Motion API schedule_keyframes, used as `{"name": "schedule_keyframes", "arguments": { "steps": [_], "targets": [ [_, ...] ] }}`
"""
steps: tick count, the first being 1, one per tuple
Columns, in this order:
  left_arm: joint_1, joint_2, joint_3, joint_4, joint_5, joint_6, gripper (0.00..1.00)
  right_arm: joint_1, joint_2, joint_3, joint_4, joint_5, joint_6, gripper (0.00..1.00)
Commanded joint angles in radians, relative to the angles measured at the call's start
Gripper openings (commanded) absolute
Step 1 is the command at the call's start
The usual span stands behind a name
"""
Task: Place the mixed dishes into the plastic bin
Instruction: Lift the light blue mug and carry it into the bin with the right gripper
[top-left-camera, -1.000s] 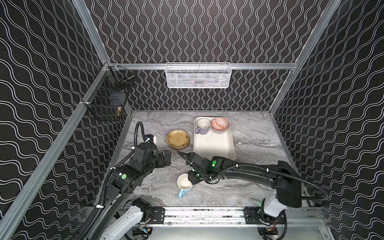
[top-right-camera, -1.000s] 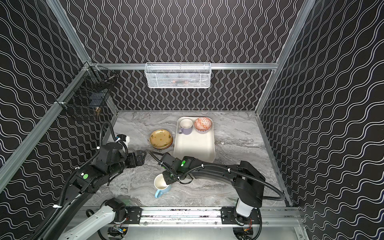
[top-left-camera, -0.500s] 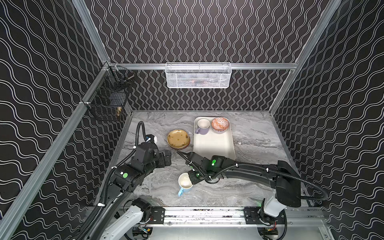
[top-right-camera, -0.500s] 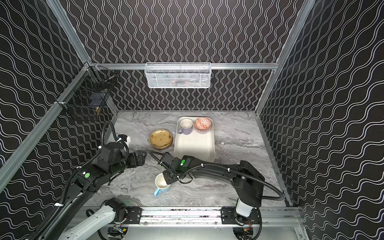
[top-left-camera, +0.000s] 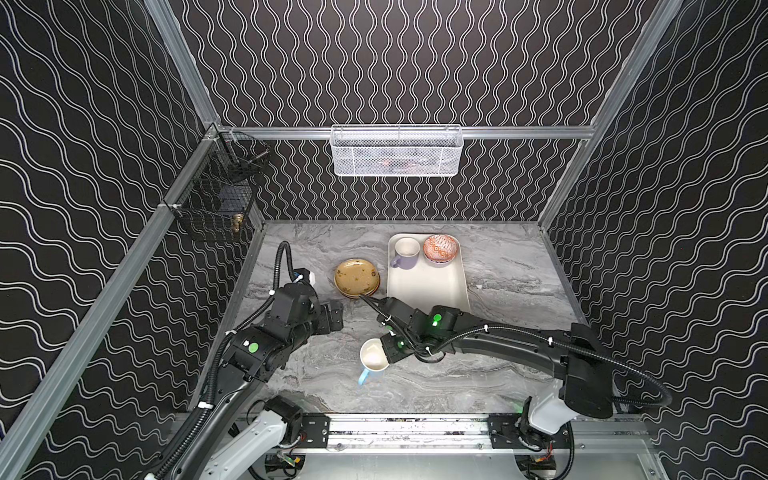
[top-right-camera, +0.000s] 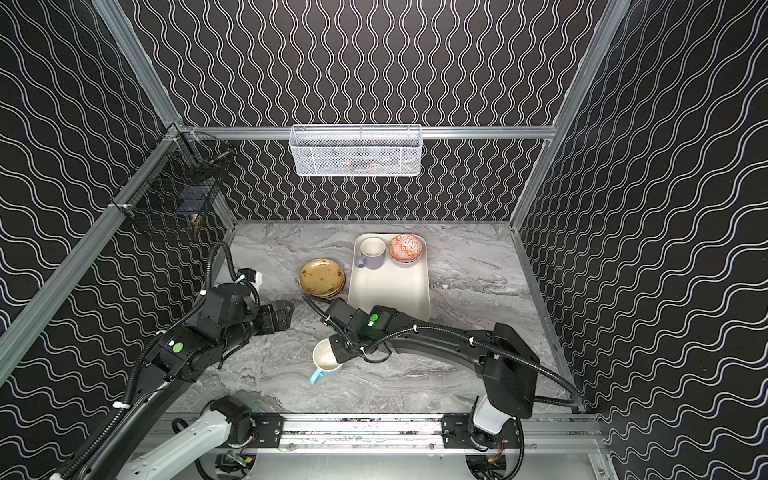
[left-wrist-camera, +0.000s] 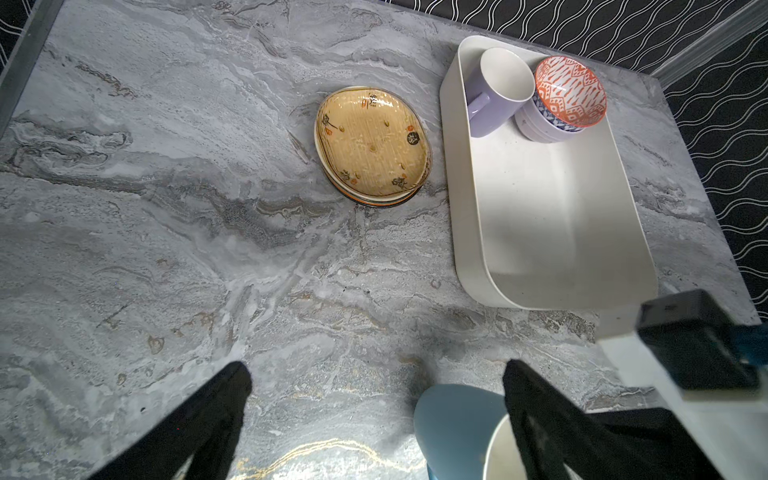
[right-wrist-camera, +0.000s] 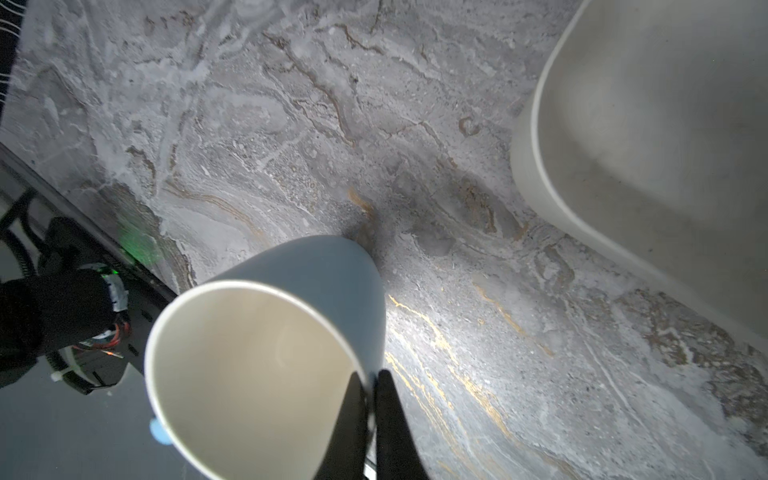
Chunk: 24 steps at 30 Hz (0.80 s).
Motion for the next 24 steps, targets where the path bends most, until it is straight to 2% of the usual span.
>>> {"name": "schedule_keyframes", "arguments": {
  "steps": [1, 6, 14, 19, 24],
  "targets": [
    [0.000, 0.008, 0.007, 0.023, -0.018, 0.005, 0.99, -0.029, -0.032, 0.043, 0.004, 0.033, -0.019, 0.01],
    [0.000, 0.018, 0.016, 0.042, -0.014, 0.002, 0.99, -0.134, -0.077, 0.120, -0.028, 0.049, -0.066, 0.00],
    [0.000, 0.081, 0.018, 0.094, 0.020, 0.006, 0.99, -0.400, -0.092, 0.170, -0.029, 0.037, -0.162, 0.01],
    [0.000, 0.150, 0.026, 0.135, 0.036, 0.012, 0.99, -0.536, -0.012, 0.203, -0.019, 0.017, -0.209, 0.00],
    [0.000, 0.194, 0.010, 0.183, 0.054, -0.004, 0.99, -0.623, 0.102, 0.257, -0.002, -0.035, -0.233, 0.00]
  ]
}}
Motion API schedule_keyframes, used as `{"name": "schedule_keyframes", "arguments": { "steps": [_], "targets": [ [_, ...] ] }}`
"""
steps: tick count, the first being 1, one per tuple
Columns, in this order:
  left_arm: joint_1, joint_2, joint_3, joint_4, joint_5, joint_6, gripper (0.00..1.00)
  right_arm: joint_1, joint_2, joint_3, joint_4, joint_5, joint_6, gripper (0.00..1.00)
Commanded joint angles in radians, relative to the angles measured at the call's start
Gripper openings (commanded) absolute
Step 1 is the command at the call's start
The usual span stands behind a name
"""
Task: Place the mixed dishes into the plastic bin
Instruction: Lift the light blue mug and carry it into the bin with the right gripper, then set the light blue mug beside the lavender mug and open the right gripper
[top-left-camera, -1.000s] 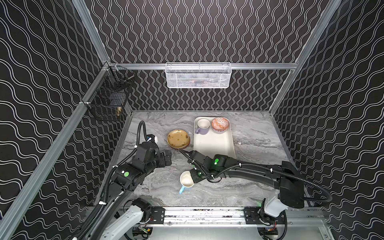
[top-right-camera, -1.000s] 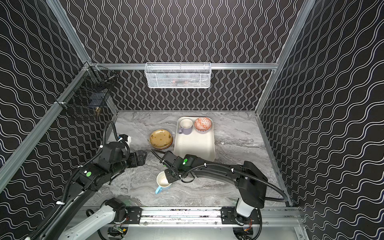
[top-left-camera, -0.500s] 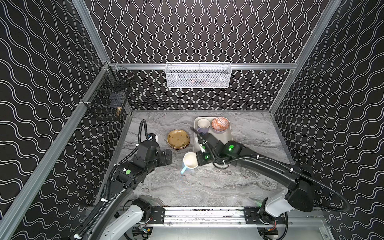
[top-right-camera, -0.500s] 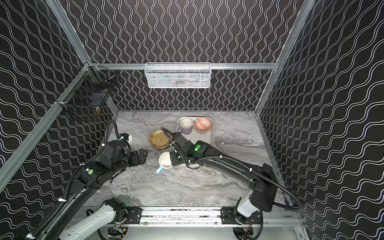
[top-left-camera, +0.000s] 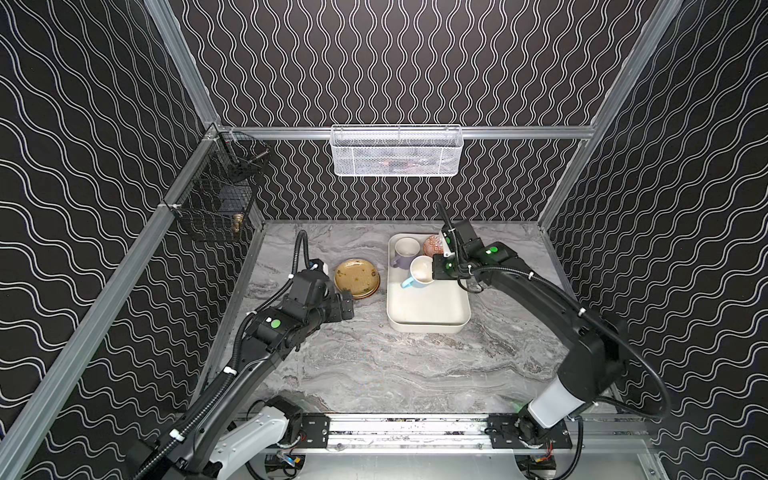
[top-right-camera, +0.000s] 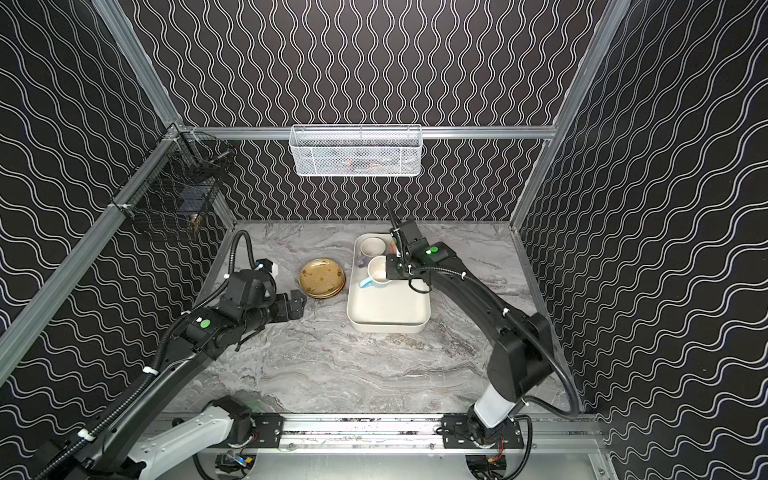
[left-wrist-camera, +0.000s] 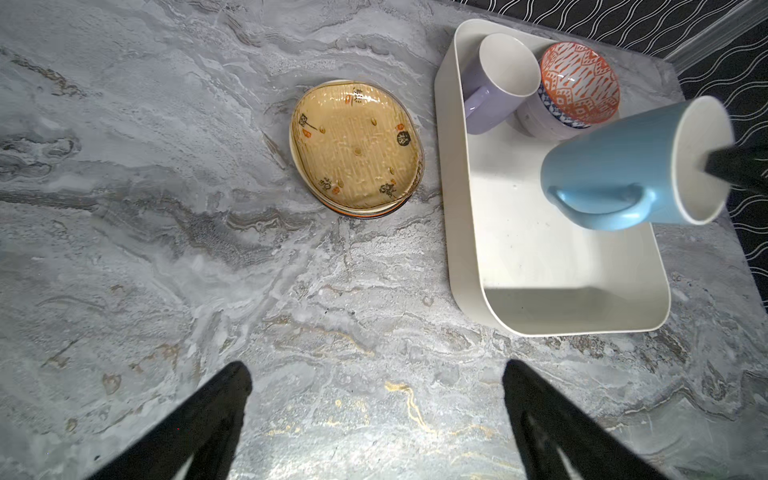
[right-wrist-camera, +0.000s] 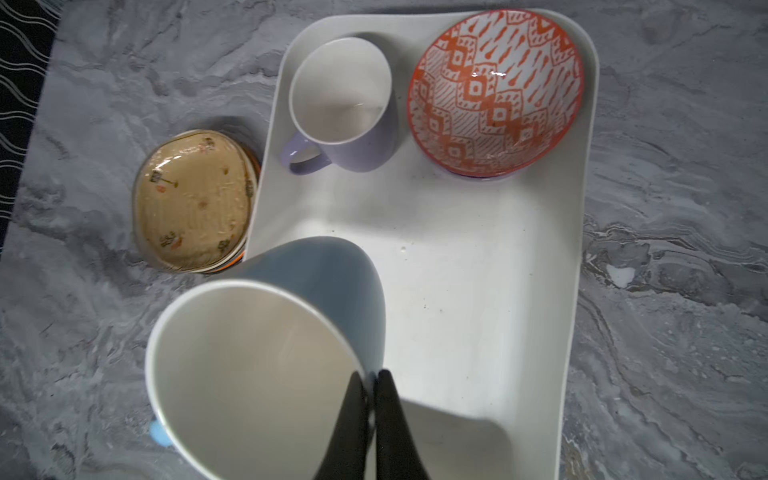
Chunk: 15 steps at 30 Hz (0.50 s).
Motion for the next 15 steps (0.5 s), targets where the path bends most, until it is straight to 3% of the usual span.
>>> {"name": "schedule_keyframes", "arguments": {
  "steps": [1, 15],
  "targets": [
    [0.000, 0.023, -0.009, 0.062, 0.021, -0.006, 0.99, -0.037, 0.064, 0.043, 0.044, -0.051, -0.030, 0.00],
    [0.000, 0.139, -0.002, 0.105, -0.015, 0.013, 0.99, -0.082, 0.386, 0.289, -0.001, -0.090, -0.078, 0.00]
  ]
}}
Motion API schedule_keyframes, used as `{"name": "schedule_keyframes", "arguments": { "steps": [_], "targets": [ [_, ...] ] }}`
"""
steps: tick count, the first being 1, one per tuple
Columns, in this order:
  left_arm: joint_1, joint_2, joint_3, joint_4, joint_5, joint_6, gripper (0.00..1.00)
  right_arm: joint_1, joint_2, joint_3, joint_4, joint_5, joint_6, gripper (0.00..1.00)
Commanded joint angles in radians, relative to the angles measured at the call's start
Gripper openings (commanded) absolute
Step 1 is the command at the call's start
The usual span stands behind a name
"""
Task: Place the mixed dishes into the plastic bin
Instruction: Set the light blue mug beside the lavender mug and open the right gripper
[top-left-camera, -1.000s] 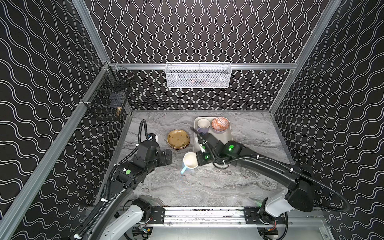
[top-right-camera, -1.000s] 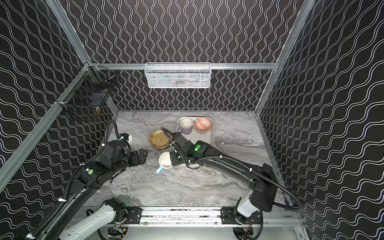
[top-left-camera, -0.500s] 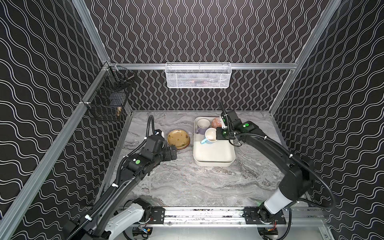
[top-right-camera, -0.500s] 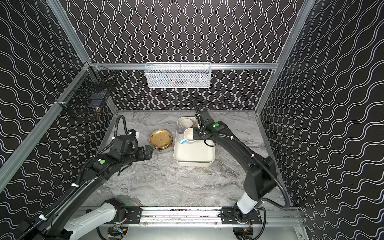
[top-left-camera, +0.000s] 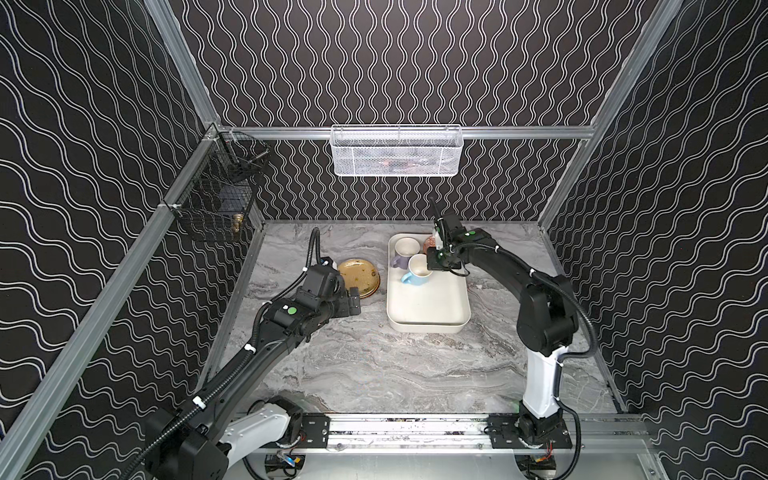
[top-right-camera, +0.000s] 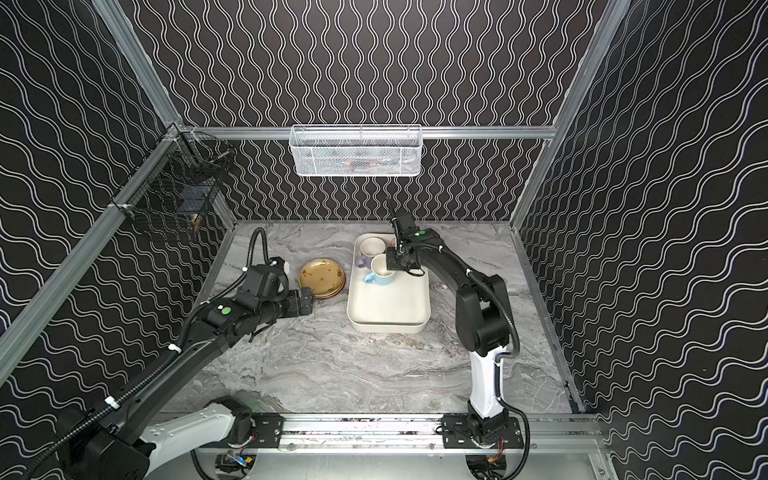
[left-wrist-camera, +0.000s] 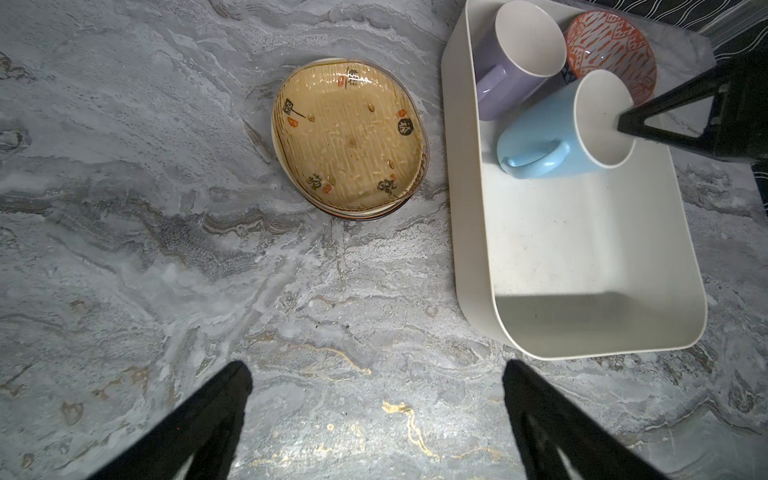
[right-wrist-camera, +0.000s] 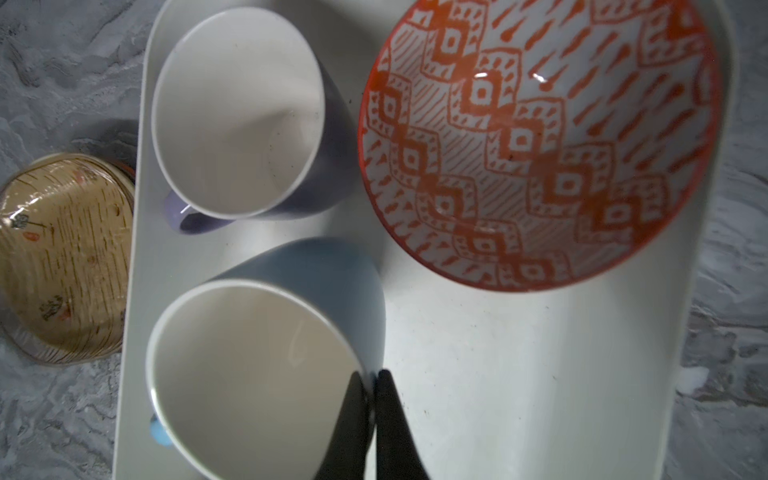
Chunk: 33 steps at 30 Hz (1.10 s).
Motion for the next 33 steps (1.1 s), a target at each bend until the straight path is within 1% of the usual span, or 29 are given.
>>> {"name": "schedule_keyframes", "arguments": {
  "steps": [1, 6, 7, 8, 18, 19, 24, 28, 33],
  "targets": [
    [0.000, 0.020, 0.010, 0.029, -0.019, 0.015, 0.99, 0.000, 0.038, 0.058, -0.005, -0.006, -0.010, 0.00],
    [0.001, 0.047, 0.018, 0.037, -0.027, 0.022, 0.99, 0.000, 0.087, 0.111, -0.022, 0.004, -0.019, 0.00],
    [0.001, 0.050, 0.019, 0.037, -0.029, 0.024, 0.99, -0.029, 0.093, 0.120, -0.027, 0.007, -0.020, 0.00],
    [0.001, 0.054, 0.020, 0.040, -0.030, 0.024, 0.99, -0.032, 0.101, 0.132, -0.033, 0.009, -0.024, 0.00],
    [0.003, 0.084, 0.023, 0.052, -0.031, 0.029, 0.99, -0.037, 0.165, 0.225, -0.060, -0.007, -0.037, 0.01],
    [0.003, 0.086, 0.025, 0.052, -0.032, 0.030, 0.99, -0.038, 0.165, 0.226, -0.059, -0.009, -0.036, 0.03],
    [0.006, 0.091, 0.028, 0.049, -0.037, 0.032, 0.99, -0.037, 0.122, 0.199, -0.041, -0.026, -0.037, 0.24],
    [0.007, 0.095, 0.029, 0.050, -0.037, 0.031, 0.99, -0.037, 0.059, 0.146, -0.003, -0.045, -0.030, 0.32],
    [0.018, 0.118, 0.029, 0.065, -0.040, 0.027, 0.99, -0.037, -0.031, 0.107, -0.001, -0.068, -0.030, 0.45]
  ]
}}
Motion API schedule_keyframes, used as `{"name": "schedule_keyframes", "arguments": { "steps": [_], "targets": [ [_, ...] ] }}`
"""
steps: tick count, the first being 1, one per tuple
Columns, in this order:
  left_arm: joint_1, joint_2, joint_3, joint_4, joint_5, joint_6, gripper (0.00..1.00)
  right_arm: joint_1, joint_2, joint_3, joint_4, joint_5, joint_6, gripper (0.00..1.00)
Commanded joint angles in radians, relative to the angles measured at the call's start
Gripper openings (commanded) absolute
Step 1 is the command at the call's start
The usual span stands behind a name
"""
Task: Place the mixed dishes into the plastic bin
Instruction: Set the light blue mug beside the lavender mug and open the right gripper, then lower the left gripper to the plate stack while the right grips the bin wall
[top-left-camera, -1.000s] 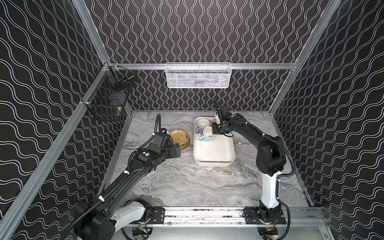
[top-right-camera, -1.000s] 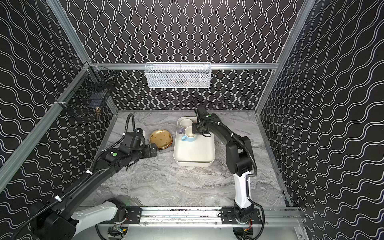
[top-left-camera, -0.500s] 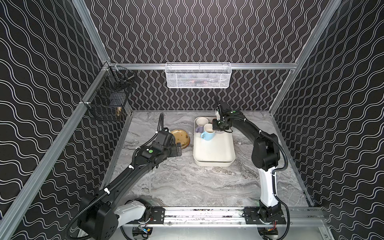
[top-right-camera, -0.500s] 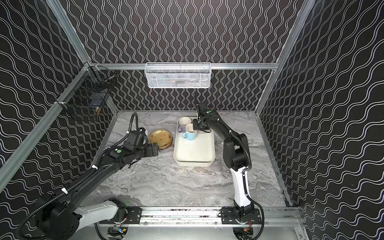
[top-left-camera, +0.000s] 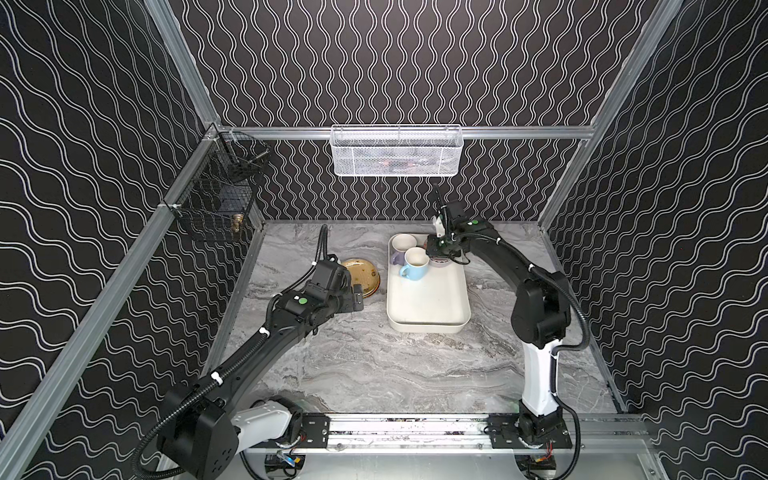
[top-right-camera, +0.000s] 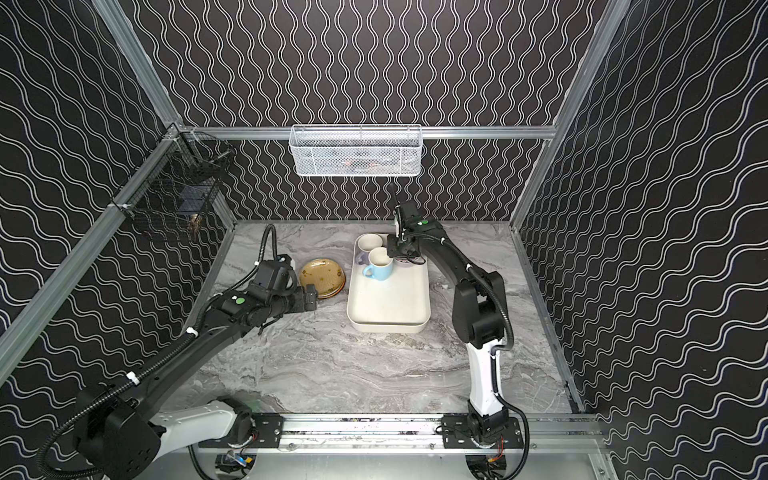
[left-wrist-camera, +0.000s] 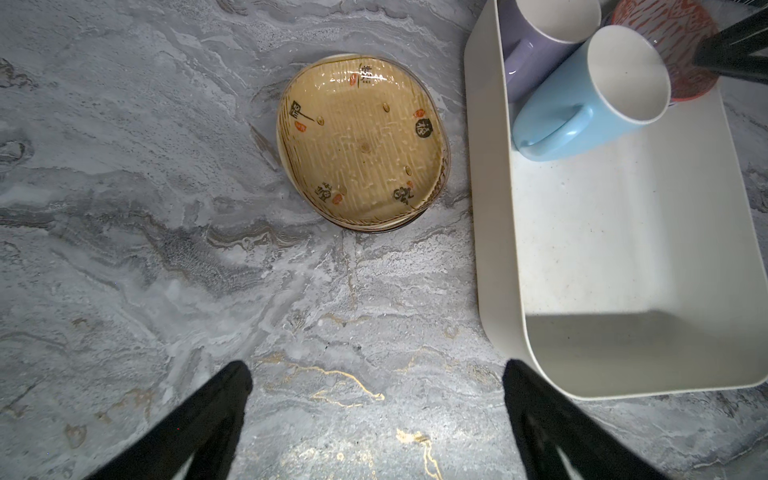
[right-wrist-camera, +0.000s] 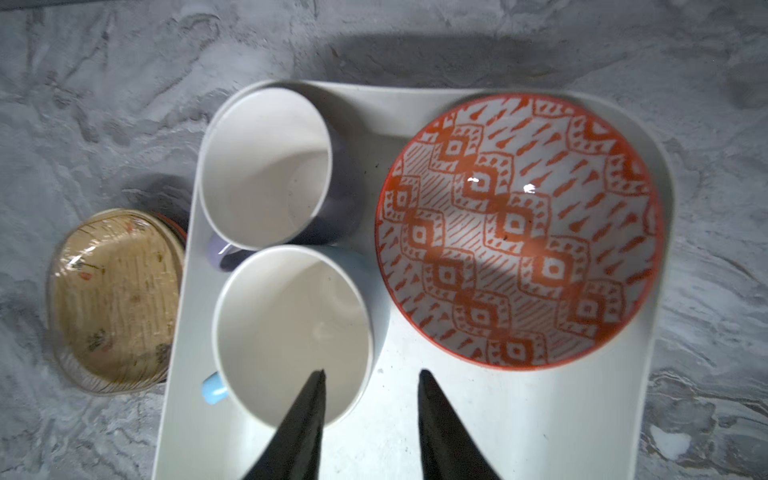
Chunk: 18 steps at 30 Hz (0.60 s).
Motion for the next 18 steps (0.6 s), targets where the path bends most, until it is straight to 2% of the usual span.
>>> {"name": "schedule_keyframes", "arguments": {
  "steps": [1, 5, 10, 15, 18],
  "targets": [
    [0.011, 0.023, 0.008, 0.032, -0.006, 0.002, 0.99, -0.001, -0.081, -0.040, 0.030, -0.032, 0.000, 0.47],
    [0.034, 0.075, 0.002, 0.075, 0.038, -0.007, 0.99, -0.001, -0.261, -0.221, 0.118, -0.104, 0.015, 0.54],
    [0.095, 0.172, 0.035, 0.121, 0.085, -0.040, 0.99, 0.000, -0.482, -0.508, 0.249, -0.203, 0.064, 0.53],
    [0.141, 0.289, 0.102, 0.132, 0.080, -0.072, 0.85, 0.009, -0.659, -0.737, 0.325, -0.250, 0.087, 0.53],
    [0.155, 0.363, 0.142, 0.144, 0.083, -0.088, 0.74, 0.015, -0.739, -0.850, 0.355, -0.287, 0.093, 0.59]
  ]
}}
